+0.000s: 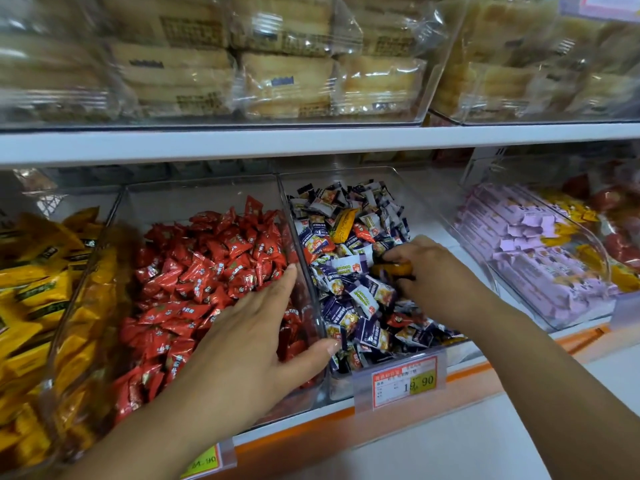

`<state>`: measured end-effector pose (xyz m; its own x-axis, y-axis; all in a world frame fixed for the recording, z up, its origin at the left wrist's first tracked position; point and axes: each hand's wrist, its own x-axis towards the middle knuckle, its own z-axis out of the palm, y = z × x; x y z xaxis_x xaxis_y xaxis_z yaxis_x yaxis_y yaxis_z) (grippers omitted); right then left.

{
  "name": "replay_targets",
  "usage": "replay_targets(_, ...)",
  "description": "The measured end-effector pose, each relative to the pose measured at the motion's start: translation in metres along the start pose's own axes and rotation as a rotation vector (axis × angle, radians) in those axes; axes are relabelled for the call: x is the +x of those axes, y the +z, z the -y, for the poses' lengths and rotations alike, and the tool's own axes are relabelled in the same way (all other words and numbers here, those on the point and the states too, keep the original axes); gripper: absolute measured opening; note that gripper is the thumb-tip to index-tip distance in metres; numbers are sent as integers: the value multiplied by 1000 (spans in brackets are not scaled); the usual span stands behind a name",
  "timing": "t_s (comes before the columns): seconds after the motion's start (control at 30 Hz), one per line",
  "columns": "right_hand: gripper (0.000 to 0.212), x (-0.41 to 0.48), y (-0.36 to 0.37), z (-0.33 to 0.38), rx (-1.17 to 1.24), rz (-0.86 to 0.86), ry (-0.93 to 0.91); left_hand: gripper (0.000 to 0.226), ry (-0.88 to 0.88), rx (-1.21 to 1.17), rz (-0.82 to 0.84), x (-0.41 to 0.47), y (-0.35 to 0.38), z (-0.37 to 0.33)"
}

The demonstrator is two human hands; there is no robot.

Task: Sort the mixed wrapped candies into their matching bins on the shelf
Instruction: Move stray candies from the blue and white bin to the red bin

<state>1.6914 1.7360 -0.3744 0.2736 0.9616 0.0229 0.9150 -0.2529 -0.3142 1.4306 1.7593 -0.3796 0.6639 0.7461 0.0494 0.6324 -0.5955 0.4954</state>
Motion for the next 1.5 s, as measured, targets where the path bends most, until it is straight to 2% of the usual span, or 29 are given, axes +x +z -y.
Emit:
replay_targets(0.17, 25, 0, -7, 1, -74, -9, -17, 88, 11, 2, 14, 0, 0, 2)
replay_targets(0.3, 19, -1, -21, 9, 202, -125, -19, 87, 8, 7, 22, 1, 0, 1)
replay_targets(0.4, 27, 11, -14, 19, 464, -161, -24, 87, 3, 4, 32, 1, -1, 0)
replay_targets(0.53, 42, 29, -3, 35, 553, -217, -87, 92, -8, -6, 47, 0, -2, 0)
replay_targets(0.7, 47, 42, 14, 48, 374, -100, -124, 102, -7, 3, 31, 2, -1, 2)
replay_targets(0.77, 42, 44, 15, 48, 377, -101, -109, 102, -10, -6, 39, 2, 0, 3)
replay_targets(0.87, 21, 43, 12, 46, 390, -104, -97, 102, -18, -10, 40, 2, 0, 4)
replay_targets(1.0, 5, 36, 11, 45, 477, -215, -85, 104, -28, -20, 29, 3, 2, 5)
replay_targets(1.07, 12, 31, 6, 44, 518, -244, -86, 106, -29, -42, 24, 2, 1, 5)
replay_targets(1.2, 50, 16, -11, 39, 644, -166, -63, 108, -31, -64, 8, 2, 0, 5)
replay_targets(1.37, 24, -4, -22, 34, 685, -84, -84, 101, 12, -147, -91, 2, -1, 5)
replay_targets(1.5, 26, -23, -32, 43, 852, -18, -149, 78, 94, -212, -315, 3, -3, 2)
